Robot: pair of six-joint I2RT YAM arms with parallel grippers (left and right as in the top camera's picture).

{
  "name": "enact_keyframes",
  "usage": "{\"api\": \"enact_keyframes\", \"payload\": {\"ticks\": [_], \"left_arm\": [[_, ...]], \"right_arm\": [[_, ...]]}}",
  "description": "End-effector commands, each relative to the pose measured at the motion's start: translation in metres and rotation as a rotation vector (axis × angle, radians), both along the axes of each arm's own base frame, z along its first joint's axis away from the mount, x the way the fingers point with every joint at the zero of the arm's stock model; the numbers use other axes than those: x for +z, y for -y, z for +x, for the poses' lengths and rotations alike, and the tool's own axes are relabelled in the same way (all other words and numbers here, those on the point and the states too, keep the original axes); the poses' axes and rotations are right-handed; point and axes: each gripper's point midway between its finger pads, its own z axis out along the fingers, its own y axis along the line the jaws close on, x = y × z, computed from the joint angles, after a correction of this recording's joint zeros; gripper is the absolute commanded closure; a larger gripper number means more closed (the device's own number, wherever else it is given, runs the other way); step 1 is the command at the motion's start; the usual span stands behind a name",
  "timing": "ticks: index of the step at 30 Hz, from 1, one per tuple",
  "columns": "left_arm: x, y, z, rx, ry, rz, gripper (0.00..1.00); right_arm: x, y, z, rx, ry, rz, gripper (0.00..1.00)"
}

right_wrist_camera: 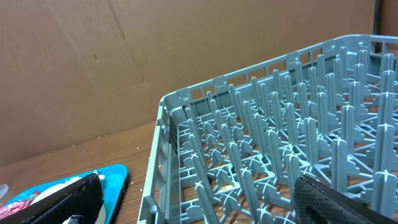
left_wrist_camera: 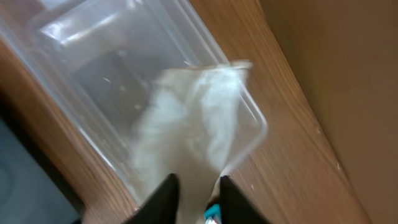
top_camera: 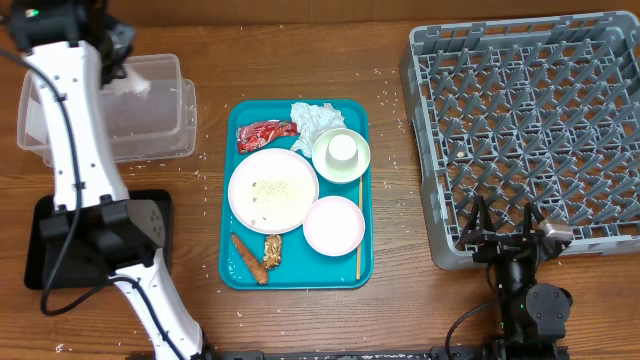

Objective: Sort waste into correct bins and load items into the dishwasher

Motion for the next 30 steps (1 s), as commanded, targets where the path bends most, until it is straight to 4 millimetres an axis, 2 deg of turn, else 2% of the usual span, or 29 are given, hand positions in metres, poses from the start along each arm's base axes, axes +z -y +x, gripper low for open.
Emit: {"api": "enact_keyframes", "payload": {"ticks": [1,2,6,7,9,14,20,22,24,26,28,30], "left_arm": [[0.015,-0.018,-0.01,0.034,0.027,0.023,0.5],[0.015,-0.02,-0.01,0.036,0.029,0.017,0.27],[0.013,-0.012,-0.01,0.01,0.034,-0.036,0.09],[0.012,-0.008,-0.009,-0.003,0.035,-0.059,0.04],[0.01,0.009,-0.009,-0.055,0.034,-0.135,0.0],[0.013,0.072,-0.003,-0.375,0.054,-0.284,0.01],[0.01,0.136,-0.007,-0.619,0.013,-0.274,0.01],[0.009,0.155,-0.008,-0.664,-0.003,-0.245,0.01],[0.006,0.171,-0.007,-0.684,-0.026,-0.184,0.05],[0.003,0.181,-0.008,-0.656,-0.058,-0.104,0.12],[0.0,0.193,-0.008,-0.612,-0.076,-0.063,0.14],[-0.006,0.218,-0.005,-0.615,-0.076,-0.049,0.14]], "right_arm": [[-0.001,0.001,0.0,-0.006,0.006,-0.002,0.0],[-0.001,0.001,0.0,-0.006,0.006,-0.002,0.0],[-0.001,0.001,0.0,-0.006,0.006,-0.002,0.0],[-0.001,0.001,0.0,-0.006,0.006,-0.002,0.0],[-0.001,0.001,0.0,-0.006,0.006,-0.002,0.0],[-0.001,0.001,0.0,-0.006,0.006,-0.002,0.0],[-0.001,0.001,0.0,-0.006,0.006,-0.002,0.0],[-0.001,0.001,0.0,-0.006,0.006,-0.002,0.0],[-0.001,0.001,0.0,-0.006,0.006,-0.002,0.0],[-0.001,0.001,0.0,-0.006,0.006,-0.002,0.0],[-0.001,0.001,0.0,-0.006,0.006,-0.002,0.0],[-0.001,0.001,0.0,-0.006,0.006,-0.002,0.0]]}}
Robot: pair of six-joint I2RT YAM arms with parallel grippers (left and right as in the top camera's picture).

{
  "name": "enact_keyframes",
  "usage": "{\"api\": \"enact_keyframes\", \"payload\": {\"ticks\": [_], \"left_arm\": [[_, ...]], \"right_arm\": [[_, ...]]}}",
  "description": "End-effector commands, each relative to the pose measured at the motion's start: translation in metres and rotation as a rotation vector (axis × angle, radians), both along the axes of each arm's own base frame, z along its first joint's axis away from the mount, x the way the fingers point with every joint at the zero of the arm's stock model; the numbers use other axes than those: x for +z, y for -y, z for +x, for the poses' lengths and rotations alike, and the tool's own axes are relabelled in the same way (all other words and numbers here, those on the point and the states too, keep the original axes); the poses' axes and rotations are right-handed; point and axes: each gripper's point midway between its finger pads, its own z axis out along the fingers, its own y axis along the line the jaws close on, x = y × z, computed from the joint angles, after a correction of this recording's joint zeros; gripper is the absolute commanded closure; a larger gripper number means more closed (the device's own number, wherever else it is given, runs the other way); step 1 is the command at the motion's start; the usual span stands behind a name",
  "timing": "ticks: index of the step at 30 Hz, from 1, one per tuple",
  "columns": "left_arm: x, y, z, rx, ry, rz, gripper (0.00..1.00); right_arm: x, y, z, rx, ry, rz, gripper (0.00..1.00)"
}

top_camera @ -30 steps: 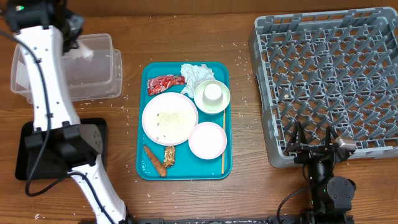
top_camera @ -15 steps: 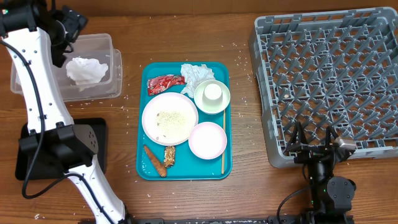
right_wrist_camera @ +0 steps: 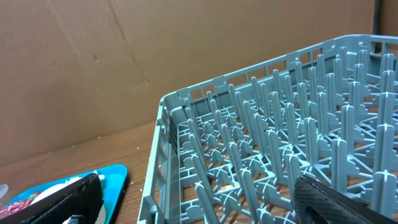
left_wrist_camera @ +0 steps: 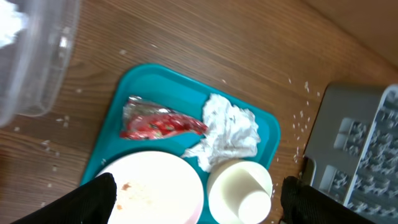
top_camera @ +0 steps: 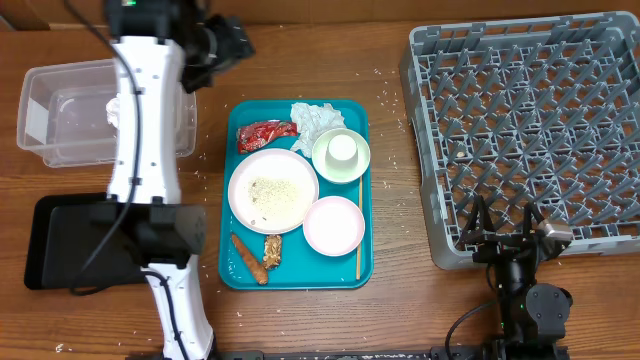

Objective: Sort waste into correct bins and load items into the dishwasher

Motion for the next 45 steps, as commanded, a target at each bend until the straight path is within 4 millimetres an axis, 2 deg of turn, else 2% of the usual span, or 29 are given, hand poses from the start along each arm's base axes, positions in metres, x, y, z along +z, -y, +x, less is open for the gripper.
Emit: {"api": "enact_keyframes", "payload": {"ticks": [1,6,10,12,16,21,25,34,45], "left_arm": [[0.001,0.021,0.004,0.042,0.04,0.087,0.14],[-0.023,0.064,0.023,-0.029,0.069,0.104,0.11],[-0.059,0.089,0.036,-0.082,0.043,0.102,0.12],[-0.086,0.1,0.039,-0.133,0.008,0.107,0.16],[-0.134,0.112,0.038,-0.222,-0.073,0.134,0.2],[-0.175,0.117,0.034,-0.317,-0.136,0.18,0.21],[-0.191,0.12,0.034,-0.322,-0.153,0.184,0.2],[-0.203,0.127,0.043,-0.336,-0.126,0.183,0.23],[-0.223,0.125,0.038,-0.34,-0.175,0.192,0.23]], "right_arm": [[-0.001,0.001,0.0,-0.006,0.006,-0.003,0.0],[-0.001,0.001,0.0,-0.006,0.006,-0.003,0.0],[-0.001,0.001,0.0,-0.006,0.006,-0.003,0.0],[-0.001,0.001,0.0,-0.006,0.006,-0.003,0.0],[-0.001,0.001,0.0,-0.006,0.006,-0.003,0.0],[-0.001,0.001,0.0,-0.006,0.006,-0.003,0.0],[-0.001,0.001,0.0,-0.006,0.006,-0.003,0.0],[-0.001,0.001,0.0,-0.006,0.006,-0.003,0.0],[-0.001,0.001,0.0,-0.006,0.006,-0.003,0.0]]}}
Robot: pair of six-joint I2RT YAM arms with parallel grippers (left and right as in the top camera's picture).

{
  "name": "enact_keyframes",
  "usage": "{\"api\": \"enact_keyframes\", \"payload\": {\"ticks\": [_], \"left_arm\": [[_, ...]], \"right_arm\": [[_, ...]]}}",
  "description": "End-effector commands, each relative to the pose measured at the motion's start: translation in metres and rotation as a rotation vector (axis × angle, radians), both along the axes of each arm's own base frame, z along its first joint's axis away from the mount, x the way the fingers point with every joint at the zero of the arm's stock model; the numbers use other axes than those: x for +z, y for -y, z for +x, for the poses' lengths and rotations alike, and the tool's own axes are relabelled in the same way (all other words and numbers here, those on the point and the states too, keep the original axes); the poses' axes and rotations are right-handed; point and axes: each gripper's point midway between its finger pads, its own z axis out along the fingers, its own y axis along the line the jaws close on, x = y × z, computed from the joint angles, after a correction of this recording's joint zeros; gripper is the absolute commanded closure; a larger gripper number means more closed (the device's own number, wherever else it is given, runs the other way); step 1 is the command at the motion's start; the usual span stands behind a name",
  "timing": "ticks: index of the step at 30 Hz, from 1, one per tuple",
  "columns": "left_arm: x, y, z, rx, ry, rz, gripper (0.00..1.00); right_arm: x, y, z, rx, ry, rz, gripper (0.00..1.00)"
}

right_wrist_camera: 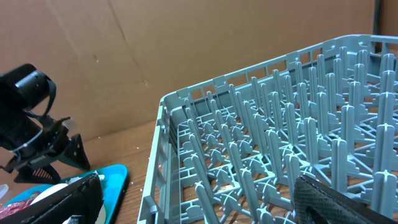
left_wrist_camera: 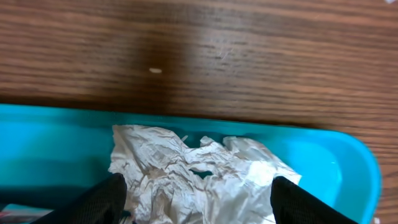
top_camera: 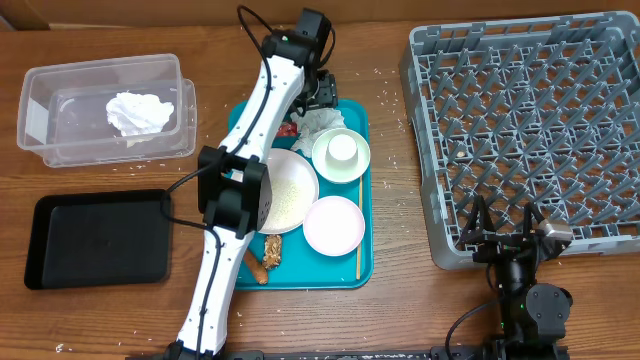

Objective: Sort waste into correct bins and load items into the dishwasher

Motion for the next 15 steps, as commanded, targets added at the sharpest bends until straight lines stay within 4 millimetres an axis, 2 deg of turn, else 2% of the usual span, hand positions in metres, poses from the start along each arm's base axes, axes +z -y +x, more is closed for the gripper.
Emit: {"api": "enact_keyframes", "payload": {"ticks": [1,4,8,15], "left_arm": [[-0.021,0.002,-0.008,-0.031,-0.047,0.019,0.22],[-0.029,0.002,-0.011,-0.032,-0.069,0.024,0.22],[-0.035,0.001,-0.013,-0.032,-0.084,0.028,0.28],[-0.035,0.001,-0.013,-0.032,-0.083,0.031,0.64]], "right_arm": [[-0.001,0.001,0.0,-0.006,0.006,-0.003,0.0],[-0.001,0.001,0.0,-0.006,0.006,-0.003,0.0],[-0.001,0.001,0.0,-0.006,0.006,-0.003,0.0],[-0.001,0.001,0.0,-0.006,0.006,-0.003,0.0]]}}
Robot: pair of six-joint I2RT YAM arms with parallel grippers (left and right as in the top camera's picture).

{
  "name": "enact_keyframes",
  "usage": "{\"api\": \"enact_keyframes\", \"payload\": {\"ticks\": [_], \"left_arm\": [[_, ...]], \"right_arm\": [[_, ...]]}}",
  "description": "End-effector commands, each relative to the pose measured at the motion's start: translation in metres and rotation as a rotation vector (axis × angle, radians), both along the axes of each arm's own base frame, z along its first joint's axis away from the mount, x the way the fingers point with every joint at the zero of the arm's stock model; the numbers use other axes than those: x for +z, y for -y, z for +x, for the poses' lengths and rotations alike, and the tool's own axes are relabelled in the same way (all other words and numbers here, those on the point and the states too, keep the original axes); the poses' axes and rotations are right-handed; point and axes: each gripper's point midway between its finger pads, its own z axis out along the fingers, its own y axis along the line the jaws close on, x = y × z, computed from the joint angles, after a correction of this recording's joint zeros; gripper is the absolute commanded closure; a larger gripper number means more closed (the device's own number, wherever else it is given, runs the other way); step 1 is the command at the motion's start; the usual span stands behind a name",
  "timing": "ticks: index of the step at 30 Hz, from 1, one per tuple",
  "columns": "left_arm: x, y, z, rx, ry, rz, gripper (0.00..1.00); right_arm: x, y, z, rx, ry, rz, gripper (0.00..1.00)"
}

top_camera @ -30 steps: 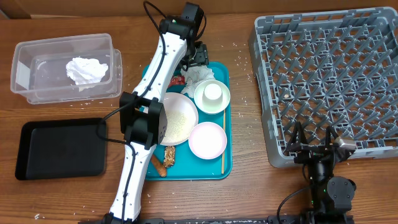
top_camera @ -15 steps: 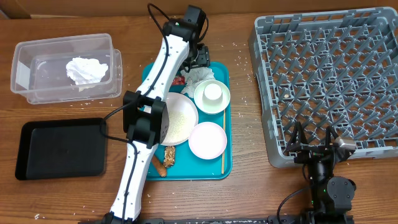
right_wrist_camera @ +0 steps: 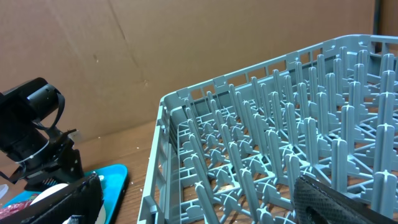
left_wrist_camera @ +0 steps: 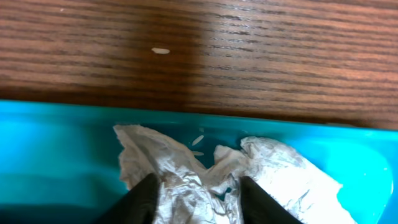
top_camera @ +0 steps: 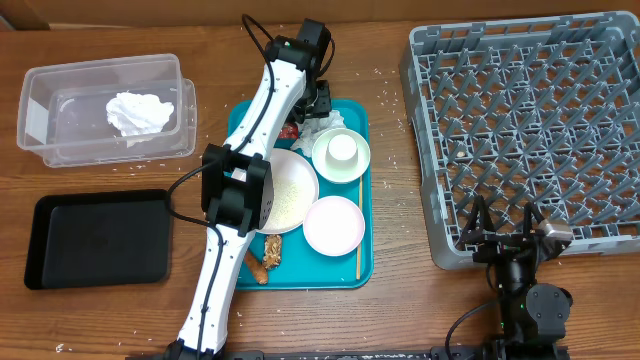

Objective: Sort waste into correct bins and load items into the dishwasher

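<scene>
A crumpled white napkin [left_wrist_camera: 205,180] lies at the far end of the teal tray [top_camera: 240,275]. My left gripper [left_wrist_camera: 200,200] is down on it, its fingers [left_wrist_camera: 144,200] pressed into the paper from both sides. The tray also holds a red wrapper [top_camera: 262,134], a white plate [top_camera: 275,195], a pink bowl [top_camera: 333,225], a green bowl with a cup [top_camera: 341,153], a carrot [top_camera: 248,258] and a chopstick [top_camera: 358,240]. My right gripper [right_wrist_camera: 196,190] is open and empty at the near edge of the grey dish rack [top_camera: 525,130].
A clear bin [top_camera: 60,150] at far left holds a white tissue [top_camera: 140,110]. In front of it lies a black tray [top_camera: 95,238]. My left arm [top_camera: 255,130] stretches over the tray's left side. Rice grains are scattered on the wood.
The left gripper's fingers, wide apart over the napkin before, now stand close together with the napkin bunched between them. The right arm has not moved.
First my left gripper was shut on a white tissue over the clear bin. Then the tissue lay in the bin and the gripper was open, looking at the tray. After that it hung open over the napkin, and now it grips it.
</scene>
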Motion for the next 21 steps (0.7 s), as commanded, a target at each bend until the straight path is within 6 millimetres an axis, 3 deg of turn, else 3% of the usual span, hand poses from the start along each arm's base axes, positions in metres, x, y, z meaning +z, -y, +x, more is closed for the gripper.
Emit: {"api": "enact_keyframes", "payload": {"ticks": [1,3,7,10,15,16,18,19,21], "left_arm": [[-0.01,0.004,-0.004,-0.015,-0.019,0.003,0.69],[-0.009,0.004,-0.002,-0.014,-0.015,0.002,0.84],[0.005,0.005,0.003,0.0,0.012,-0.01,0.96],[0.031,0.008,0.013,0.013,0.071,-0.035,0.96],[0.106,0.007,0.04,0.03,0.264,-0.086,0.96],[0.138,-0.003,0.049,0.07,0.35,-0.085,0.96],[0.169,-0.02,0.056,0.126,0.439,-0.07,0.96],[0.196,-0.041,0.062,0.189,0.52,-0.043,0.96],[0.215,-0.069,0.066,0.276,0.573,-0.003,0.96]], "right_arm": [[-0.001,0.001,0.0,-0.006,0.006,-0.002,0.0],[-0.001,0.001,0.0,-0.006,0.006,-0.002,0.0],[-0.001,0.001,0.0,-0.006,0.006,-0.002,0.0],[-0.001,0.001,0.0,-0.006,0.006,-0.002,0.0],[-0.001,0.001,0.0,-0.006,0.006,-0.002,0.0],[-0.001,0.001,0.0,-0.006,0.006,-0.002,0.0],[-0.001,0.001,0.0,-0.006,0.006,-0.002,0.0],[-0.001,0.001,0.0,-0.006,0.006,-0.002,0.0],[-0.001,0.001,0.0,-0.006,0.006,-0.002,0.0]]}}
